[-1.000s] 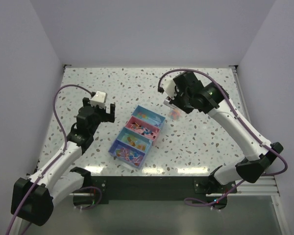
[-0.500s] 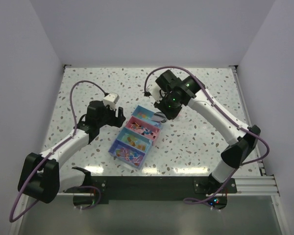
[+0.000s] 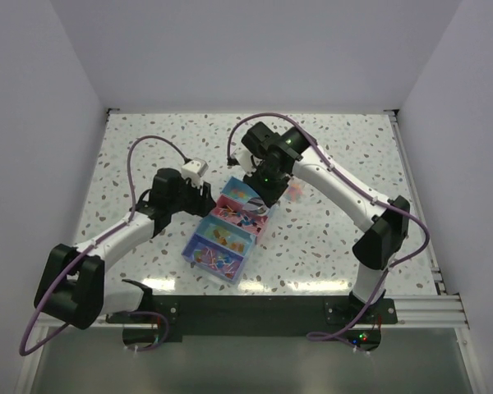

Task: Pack the candies
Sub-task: Scoop the fake candies from the storage box.

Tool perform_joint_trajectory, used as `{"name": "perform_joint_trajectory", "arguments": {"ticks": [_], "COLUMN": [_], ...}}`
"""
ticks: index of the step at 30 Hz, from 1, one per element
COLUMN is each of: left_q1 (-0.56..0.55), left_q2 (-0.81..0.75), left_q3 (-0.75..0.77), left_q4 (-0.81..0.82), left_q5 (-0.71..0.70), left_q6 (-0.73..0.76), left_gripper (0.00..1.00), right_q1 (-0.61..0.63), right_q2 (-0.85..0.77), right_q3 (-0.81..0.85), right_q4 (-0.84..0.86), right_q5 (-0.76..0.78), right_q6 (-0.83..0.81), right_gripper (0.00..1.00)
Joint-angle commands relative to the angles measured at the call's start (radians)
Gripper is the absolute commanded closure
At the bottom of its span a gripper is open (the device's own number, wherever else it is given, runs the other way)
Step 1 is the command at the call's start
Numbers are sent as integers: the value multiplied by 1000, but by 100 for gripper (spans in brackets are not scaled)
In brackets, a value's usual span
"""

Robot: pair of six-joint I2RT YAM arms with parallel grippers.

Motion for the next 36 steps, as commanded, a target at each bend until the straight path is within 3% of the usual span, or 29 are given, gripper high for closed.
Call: {"name": "perform_joint_trajectory", "arguments": {"ticks": [1, 14, 20, 36], "left_q1": [-14, -30, -33, -41], "left_q2": [6, 49, 54, 76], "left_q3": [20, 15, 15, 17], "left_q4": [37, 57, 57, 60], "left_q5": [40, 59, 83, 128], "left_q6": [-17, -43, -53, -75], "left_gripper": [41, 52, 64, 80], "right_q1": [7, 19, 22, 76], "right_q2": [-8, -12, 37, 193], "right_q3": [-13, -102, -96, 1], "right_q4": [-193, -194, -196, -222], "right_q5": [-25, -34, 4, 121], "right_q6": [35, 47, 55, 63], "right_gripper": [100, 100, 100, 100]}}
